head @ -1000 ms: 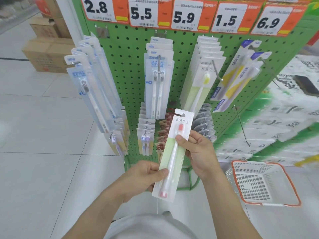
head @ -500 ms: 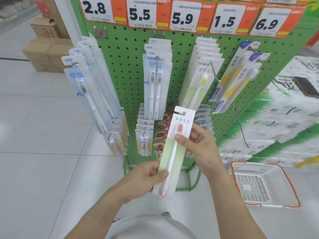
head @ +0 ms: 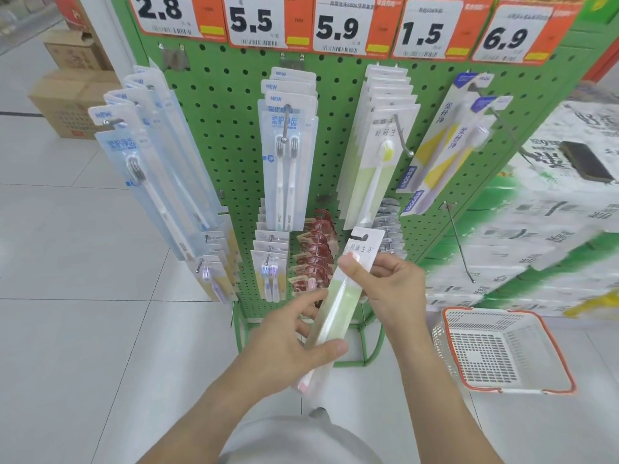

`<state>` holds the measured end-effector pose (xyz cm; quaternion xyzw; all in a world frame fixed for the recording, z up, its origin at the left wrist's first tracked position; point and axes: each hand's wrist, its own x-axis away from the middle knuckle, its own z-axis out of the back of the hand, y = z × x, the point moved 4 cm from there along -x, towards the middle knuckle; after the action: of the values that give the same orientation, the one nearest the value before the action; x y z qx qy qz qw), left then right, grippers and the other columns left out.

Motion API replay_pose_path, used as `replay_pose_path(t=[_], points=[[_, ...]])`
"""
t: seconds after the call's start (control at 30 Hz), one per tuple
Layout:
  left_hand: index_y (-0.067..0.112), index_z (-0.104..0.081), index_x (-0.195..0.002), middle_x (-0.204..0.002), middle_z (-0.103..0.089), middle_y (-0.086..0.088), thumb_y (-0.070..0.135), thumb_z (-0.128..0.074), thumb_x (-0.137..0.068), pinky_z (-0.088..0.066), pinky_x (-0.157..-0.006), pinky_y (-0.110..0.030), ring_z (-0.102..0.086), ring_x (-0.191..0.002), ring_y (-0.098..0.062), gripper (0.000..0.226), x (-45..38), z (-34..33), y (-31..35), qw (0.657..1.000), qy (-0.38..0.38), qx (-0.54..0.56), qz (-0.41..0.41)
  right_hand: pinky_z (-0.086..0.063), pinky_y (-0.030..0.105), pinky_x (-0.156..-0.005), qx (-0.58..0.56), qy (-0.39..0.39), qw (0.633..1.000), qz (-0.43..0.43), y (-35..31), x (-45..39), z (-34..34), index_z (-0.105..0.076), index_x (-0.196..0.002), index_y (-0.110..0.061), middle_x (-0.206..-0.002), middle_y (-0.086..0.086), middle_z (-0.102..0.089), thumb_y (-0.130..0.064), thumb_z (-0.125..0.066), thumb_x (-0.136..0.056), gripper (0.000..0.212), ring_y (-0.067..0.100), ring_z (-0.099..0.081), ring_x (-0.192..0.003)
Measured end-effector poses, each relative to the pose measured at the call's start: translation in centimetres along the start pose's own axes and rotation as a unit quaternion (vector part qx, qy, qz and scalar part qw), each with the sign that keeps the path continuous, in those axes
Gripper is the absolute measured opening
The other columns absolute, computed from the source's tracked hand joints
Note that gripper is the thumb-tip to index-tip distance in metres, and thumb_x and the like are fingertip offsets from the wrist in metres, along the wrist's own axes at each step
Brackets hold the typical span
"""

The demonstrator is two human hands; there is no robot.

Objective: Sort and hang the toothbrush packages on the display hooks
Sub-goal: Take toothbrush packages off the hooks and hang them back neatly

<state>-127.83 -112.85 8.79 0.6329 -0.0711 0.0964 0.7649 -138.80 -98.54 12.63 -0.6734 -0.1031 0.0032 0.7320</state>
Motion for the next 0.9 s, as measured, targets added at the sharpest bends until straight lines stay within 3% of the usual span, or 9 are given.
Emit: replay_pose_path(t=[0.07,0.13,0.23,0.3,0.33,0.4,0.5,0.73,0.9], points=[[0.085,-0.041,-0.109,-0.103,-0.055,0.042,0.041,-0.089,-0.071,-0.056,-0.080,-0.023,-0.064,-0.080,-0.003,0.075,0.1,-0.4,0.6,1.000,0.000,-0.022,-0.006,-0.055,0.033,-0.066,0.021,0.010,0.999,0.024,-0.1,0.2,-0.1,-0.079,-0.081,-0.021,-0.076,0.000,-0.078,-0.046,-0.086,-0.066,0.030,0.017,-0.074,-0.069],[0.088,-0.038,-0.107,-0.106,-0.057,0.040,0.033,-0.088,-0.075,-0.056,-0.079,-0.022,-0.065,-0.084,-0.004,0.080,0.1,-0.3,0.7,0.999,0.013,-0.037,-0.010,-0.058,0.034,-0.069,0.007,-0.004,0.999,0.037,-0.3,0.4,-0.5,-0.080,-0.086,-0.019,-0.080,-0.001,-0.078,-0.047,-0.078,-0.076,0.029,0.016,-0.074,-0.074],[0.069,-0.053,-0.119,-0.111,-0.068,0.014,0.025,-0.076,-0.080,-0.060,-0.084,-0.032,-0.069,-0.095,-0.016,0.063,0.0,0.0,0.9,0.999,0.021,0.026,0.002,-0.058,0.031,-0.077,-0.036,-0.028,0.997,0.058,-0.5,0.7,-1.1,-0.078,-0.098,-0.012,-0.093,-0.002,-0.078,-0.046,-0.064,-0.094,0.037,0.014,-0.073,-0.090],[0.048,-0.062,-0.126,-0.114,-0.071,0.000,0.024,-0.066,-0.079,-0.059,-0.089,-0.041,-0.071,-0.099,-0.026,0.053,-0.1,0.1,1.2,0.998,0.006,0.068,0.017,-0.058,0.037,-0.087,-0.044,-0.032,0.995,0.081,-0.5,0.6,-1.3,-0.077,-0.107,-0.018,-0.109,-0.001,-0.076,-0.040,-0.063,-0.098,0.027,0.016,-0.071,-0.106],[0.034,-0.063,-0.128,-0.114,-0.072,-0.004,0.022,-0.060,-0.078,-0.059,-0.089,-0.045,-0.072,-0.098,-0.030,0.052,0.0,0.0,1.2,0.994,-0.013,0.100,0.030,-0.058,0.036,-0.085,-0.057,-0.029,0.995,0.081,-0.4,0.6,-1.3,-0.075,-0.108,-0.018,-0.110,-0.002,-0.076,-0.033,-0.066,-0.096,0.021,0.017,-0.071,-0.104],[0.013,-0.063,-0.128,-0.111,-0.073,-0.017,0.016,-0.053,-0.080,-0.058,-0.086,-0.050,-0.072,-0.092,-0.038,0.049,0.2,-0.1,1.4,0.977,-0.055,0.196,0.063,-0.054,0.025,-0.066,-0.104,-0.023,0.992,0.062,-0.6,0.5,-1.2,-0.070,-0.101,-0.012,-0.093,-0.006,-0.075,-0.021,-0.074,-0.088,0.016,0.014,-0.069,-0.081],[0.005,-0.065,-0.123,-0.108,-0.070,-0.029,0.019,-0.053,-0.090,-0.056,-0.077,-0.049,-0.069,-0.084,-0.043,0.038,0.7,-0.1,1.8,0.951,-0.092,0.282,0.082,-0.046,0.021,-0.049,-0.174,-0.028,0.983,0.047,-1.1,0.6,-1.0,-0.062,-0.089,-0.009,-0.078,0.000,-0.070,-0.016,-0.077,-0.077,0.020,0.018,-0.061,-0.064],[0.006,-0.067,-0.121,-0.108,-0.070,-0.031,0.023,-0.053,-0.091,-0.054,-0.081,-0.050,-0.070,-0.077,-0.040,0.037,0.7,0.2,2.2,0.942,-0.100,0.308,0.091,-0.055,0.029,-0.060,-0.201,-0.053,0.977,0.040,-1.6,0.2,-0.9,-0.060,-0.084,-0.008,-0.083,0.009,-0.073,-0.017,-0.077,-0.077,0.020,0.027,-0.066,-0.077],[0.001,-0.061,-0.126,-0.111,-0.070,-0.030,0.024,-0.053,-0.094,-0.055,-0.081,-0.049,-0.070,-0.078,-0.040,0.040,1.0,0.1,2.3,0.940,-0.112,0.306,0.100,-0.053,0.023,-0.057,-0.180,-0.059,0.982,0.027,-1.0,0.0,-1.0,-0.059,-0.087,-0.010,-0.093,0.019,-0.072,-0.015,-0.085,-0.077,0.028,0.030,-0.066,-0.081]])
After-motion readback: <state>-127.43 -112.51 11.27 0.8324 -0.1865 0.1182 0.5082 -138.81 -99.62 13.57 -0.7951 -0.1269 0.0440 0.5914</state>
